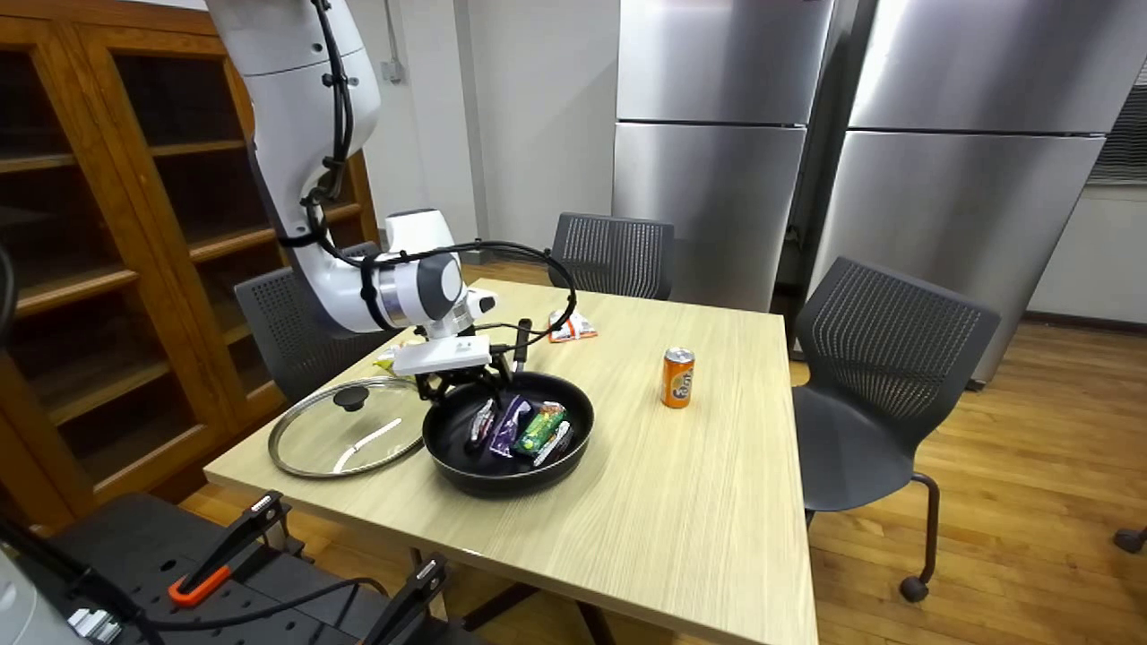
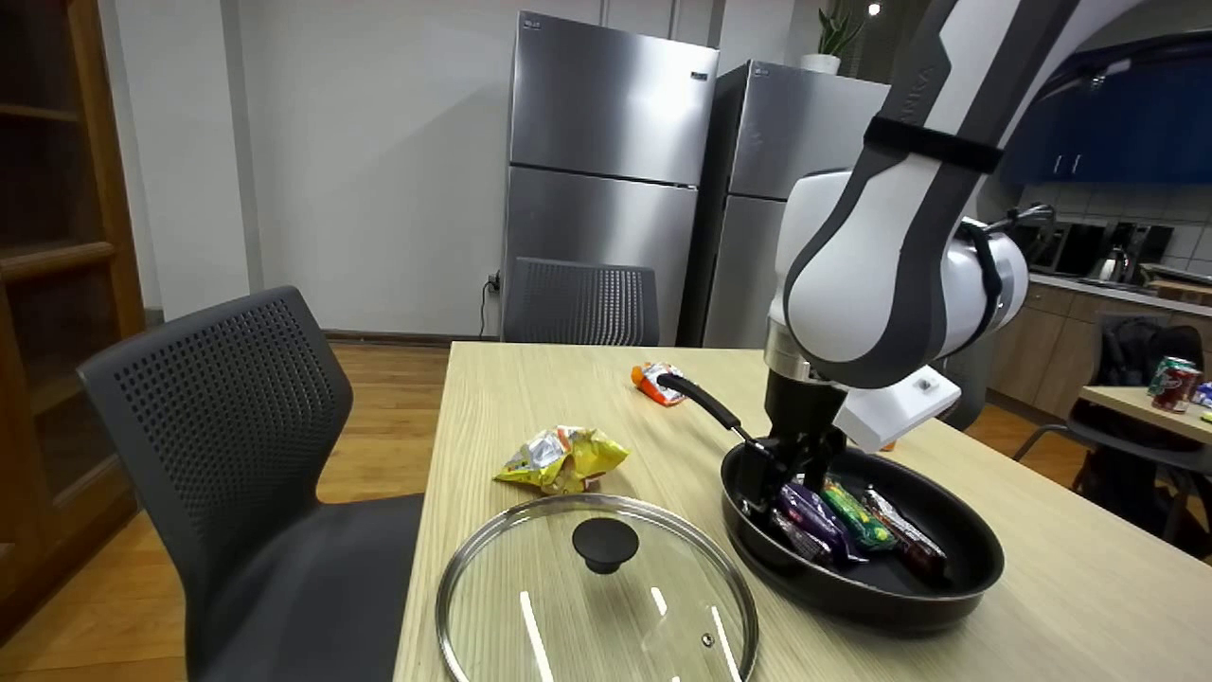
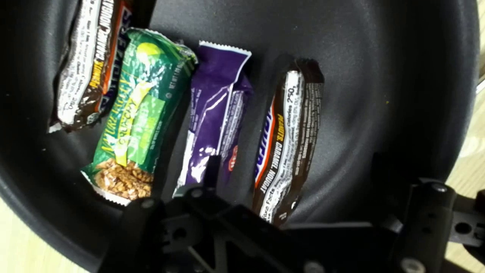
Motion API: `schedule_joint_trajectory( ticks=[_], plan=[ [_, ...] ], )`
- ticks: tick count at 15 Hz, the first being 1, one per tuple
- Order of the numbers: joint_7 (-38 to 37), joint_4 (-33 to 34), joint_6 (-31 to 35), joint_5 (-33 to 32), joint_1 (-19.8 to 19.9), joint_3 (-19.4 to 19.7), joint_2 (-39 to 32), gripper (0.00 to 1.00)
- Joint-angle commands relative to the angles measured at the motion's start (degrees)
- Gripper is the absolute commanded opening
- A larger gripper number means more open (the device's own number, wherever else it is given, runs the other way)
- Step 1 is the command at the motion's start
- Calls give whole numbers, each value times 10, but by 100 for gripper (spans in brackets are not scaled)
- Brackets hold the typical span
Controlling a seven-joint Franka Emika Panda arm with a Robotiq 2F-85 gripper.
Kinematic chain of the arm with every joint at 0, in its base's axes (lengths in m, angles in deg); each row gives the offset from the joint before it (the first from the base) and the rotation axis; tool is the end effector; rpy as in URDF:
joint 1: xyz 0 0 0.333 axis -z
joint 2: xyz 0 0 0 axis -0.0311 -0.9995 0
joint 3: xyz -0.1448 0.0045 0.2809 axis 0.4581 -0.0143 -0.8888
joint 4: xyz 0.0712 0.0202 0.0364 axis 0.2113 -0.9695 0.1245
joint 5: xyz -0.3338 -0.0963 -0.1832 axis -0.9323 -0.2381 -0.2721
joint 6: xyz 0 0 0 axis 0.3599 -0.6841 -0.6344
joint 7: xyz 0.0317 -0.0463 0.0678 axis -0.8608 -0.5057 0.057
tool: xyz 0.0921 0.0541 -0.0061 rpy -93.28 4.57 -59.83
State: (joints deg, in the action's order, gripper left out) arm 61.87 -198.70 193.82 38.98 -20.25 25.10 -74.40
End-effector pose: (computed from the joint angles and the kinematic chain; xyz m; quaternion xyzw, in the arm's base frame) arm 0.5457 0.0917 0.0356 0.9661 0.2453 0.0253 0.0766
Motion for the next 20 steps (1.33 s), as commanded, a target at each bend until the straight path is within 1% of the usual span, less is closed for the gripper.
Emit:
schedule_joint_trajectory(
  ticks=[1,6,12,17,18,20],
  plan=[
    [-23,-48,1,-23,-12,-2,49,100],
    [-35,-78,2,-32,-33,2,84,100],
    [-48,-85,-4,-48,-61,-1,104,100],
    [-37,-77,-11,-54,-64,-25,105,100],
    [-43,-82,-12,-56,-73,-29,108,100],
    [-41,-79,-16,-59,-79,-42,106,100]
  ],
)
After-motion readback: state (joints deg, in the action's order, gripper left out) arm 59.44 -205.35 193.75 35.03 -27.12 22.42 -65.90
